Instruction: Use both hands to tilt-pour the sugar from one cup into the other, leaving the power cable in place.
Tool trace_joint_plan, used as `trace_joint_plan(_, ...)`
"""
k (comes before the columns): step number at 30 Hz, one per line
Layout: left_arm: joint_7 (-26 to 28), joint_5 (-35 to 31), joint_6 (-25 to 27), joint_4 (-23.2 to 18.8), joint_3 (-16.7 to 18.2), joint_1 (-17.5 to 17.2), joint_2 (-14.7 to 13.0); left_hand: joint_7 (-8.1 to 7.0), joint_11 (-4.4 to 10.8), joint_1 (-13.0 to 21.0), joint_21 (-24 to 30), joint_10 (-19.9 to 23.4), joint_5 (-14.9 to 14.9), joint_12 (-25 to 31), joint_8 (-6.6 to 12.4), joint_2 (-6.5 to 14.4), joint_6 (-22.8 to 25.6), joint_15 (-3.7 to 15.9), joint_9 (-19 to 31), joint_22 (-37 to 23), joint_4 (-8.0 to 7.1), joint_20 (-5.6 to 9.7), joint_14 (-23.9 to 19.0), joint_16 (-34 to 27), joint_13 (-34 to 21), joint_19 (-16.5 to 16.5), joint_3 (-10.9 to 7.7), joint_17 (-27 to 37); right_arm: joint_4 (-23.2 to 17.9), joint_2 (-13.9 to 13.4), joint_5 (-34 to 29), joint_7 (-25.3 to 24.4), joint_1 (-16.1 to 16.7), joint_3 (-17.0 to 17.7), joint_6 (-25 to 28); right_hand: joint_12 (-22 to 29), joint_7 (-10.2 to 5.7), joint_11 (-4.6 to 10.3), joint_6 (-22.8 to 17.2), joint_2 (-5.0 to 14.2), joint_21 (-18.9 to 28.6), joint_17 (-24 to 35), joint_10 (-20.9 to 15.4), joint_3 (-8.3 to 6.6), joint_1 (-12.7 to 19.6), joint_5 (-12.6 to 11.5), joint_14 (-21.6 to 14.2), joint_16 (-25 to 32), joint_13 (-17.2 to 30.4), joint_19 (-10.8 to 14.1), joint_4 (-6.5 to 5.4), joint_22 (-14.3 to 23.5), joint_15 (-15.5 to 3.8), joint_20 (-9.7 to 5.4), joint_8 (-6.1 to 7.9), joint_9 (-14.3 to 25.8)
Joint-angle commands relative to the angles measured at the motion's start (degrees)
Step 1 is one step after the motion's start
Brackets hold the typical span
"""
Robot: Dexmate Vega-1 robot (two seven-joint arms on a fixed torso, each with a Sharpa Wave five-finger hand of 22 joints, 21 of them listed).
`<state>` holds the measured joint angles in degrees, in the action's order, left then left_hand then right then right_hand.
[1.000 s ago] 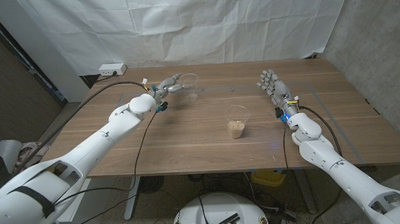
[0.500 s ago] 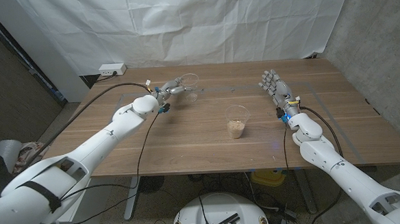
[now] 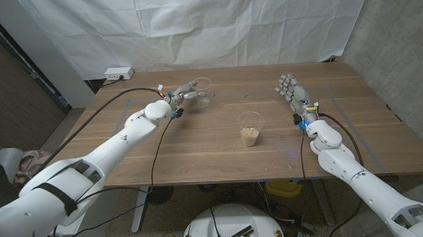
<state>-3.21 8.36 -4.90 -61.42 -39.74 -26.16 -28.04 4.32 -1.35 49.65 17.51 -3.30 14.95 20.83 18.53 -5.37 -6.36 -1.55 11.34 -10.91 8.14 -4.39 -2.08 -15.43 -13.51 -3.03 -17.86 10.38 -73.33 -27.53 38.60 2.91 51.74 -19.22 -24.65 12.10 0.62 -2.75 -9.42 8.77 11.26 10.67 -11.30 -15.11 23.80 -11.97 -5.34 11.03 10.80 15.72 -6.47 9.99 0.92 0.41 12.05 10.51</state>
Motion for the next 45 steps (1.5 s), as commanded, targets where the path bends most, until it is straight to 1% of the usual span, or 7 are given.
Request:
trace_joint_plan(1,0.4,-0.1,-4.3,6.0,-0.6,1.9,2.8,-2.34,2.18,3.0,1.0,7.7,-2.1,1.9,1.87,1.8,7.4,2.17,0.2,-0.1,0.36,0.07,-6.6,-0.9,0.7,-3.6,-0.08,0.0,0.4,0.2,0.2,-0.4,0.0,0.3,-0.1,-0.2,-0.14,-0.08,-0.7,-0.08,0.5,0.1,-0.3,-0.28,-0.4,0.1,-0.6,0.2,0.3,0.4,0.31,0.2,-0.06,0.45,-0.16,0.3)
trace_joint_plan(8,2.4,0.8,-6.3,7.1,0.3,1.2,3.5,-5.72,7.36,9.5,3.2,21.6,-4.5,4.1,6.15,6.1,22.6,6.45,0.7,-0.9,1.05,-0.03,-17.9,-2.8,1.2,-9.3,-1.12,0.4,0.8,0.6,0.1,-0.3,-0.4,0.0,0.0,-0.1,-0.11,-0.13,-0.8,-0.02,0.5,0.1,-0.6,-0.34,-0.5,0.1,-0.6,0.2,0.3,0.4,0.3,0.2,-0.06,0.47,-0.17,0.3)
trace_joint_plan(13,1.8,1.7,-7.2,7.1,0.7,0.9,3.3,-6.97,9.08,11.0,4.7,26.4,-4.6,5.0,8.34,7.0,28.4,8.75,0.9,-1.3,0.98,1.1,-21.5,-4.6,0.6,-11.8,-0.74,1.2,0.6,0.6,-0.4,-0.4,-0.3,-0.1,-0.7,-0.2,0.02,-0.3,-1.0,0.0,0.5,0.1,-0.6,-0.39,-0.5,0.1,-0.7,0.3,0.3,0.4,0.31,0.2,-0.01,0.48,-0.15,0.3)
trace_joint_plan(21,0.3,3.0,-8.9,6.6,1.4,0.3,2.9,-7.46,9.2,11.5,5.3,28.2,-4.6,5.3,9.82,7.7,31.5,8.98,1.2,-1.6,0.72,1.32,-22.8,-6.1,-0.1,-12.2,-0.26,2.3,-3.0,-0.9,-2.6,-2.8,2.5,0.1,-1.5,-0.3,0.06,-0.26,-0.9,-0.47,0.5,0.0,-0.4,-0.38,-0.4,0.1,-0.7,0.2,0.3,0.6,0.73,0.2,0.16,0.6,-0.3,0.3)
trace_joint_plan(28,-1.7,4.2,-10.5,7.3,1.7,0.3,3.0,-7.18,9.18,11.7,5.4,28.1,-4.5,5.1,9.86,8.2,31.1,8.8,1.4,-1.7,0.66,1.59,-22.5,-6.4,-0.4,-12.2,-0.12,2.7,-6.3,-2.4,-4.8,-4.4,5.7,0.0,-2.5,-0.5,0.45,-0.75,-0.6,-3.42,0.5,-0.2,-0.4,0.23,0.8,0.3,-1.1,0.1,0.3,0.7,2.93,0.1,0.81,1.22,-0.58,0.2)
trace_joint_plan(34,-3.7,4.8,-11.5,8.7,1.7,0.9,3.3,-6.91,8.67,11.6,5.4,26.7,-4.5,4.3,9.53,8.4,29.5,8.17,1.7,-1.8,0.48,1.24,-21.1,-6.3,-0.9,-11.3,0.38,3.1,-9.9,-4.2,-9.0,-7.1,8.0,-0.5,-2.3,-0.7,0.77,-1.33,-0.3,-7.62,0.4,-0.2,-0.1,1.82,1.2,0.4,-1.3,0.1,0.4,0.7,4.95,0.2,1.95,2.35,-0.71,0.2)
trace_joint_plan(45,-4.9,4.9,-13.3,10.5,1.4,1.7,3.8,-6.62,8.38,11.4,5.4,25.3,-4.6,3.6,9.14,8.3,27.8,7.83,2.0,-1.9,0.35,1.34,-19.6,-6.2,-1.5,-10.5,1.14,3.4,-18.0,-7.4,-16.8,-14.4,13.7,-1.1,1.7,-0.7,1.0,-1.46,0.3,-9.01,0.3,-0.1,0.2,2.31,1.6,0.2,-1.2,0.1,0.4,0.5,5.79,0.2,2.36,2.72,-0.89,0.3)
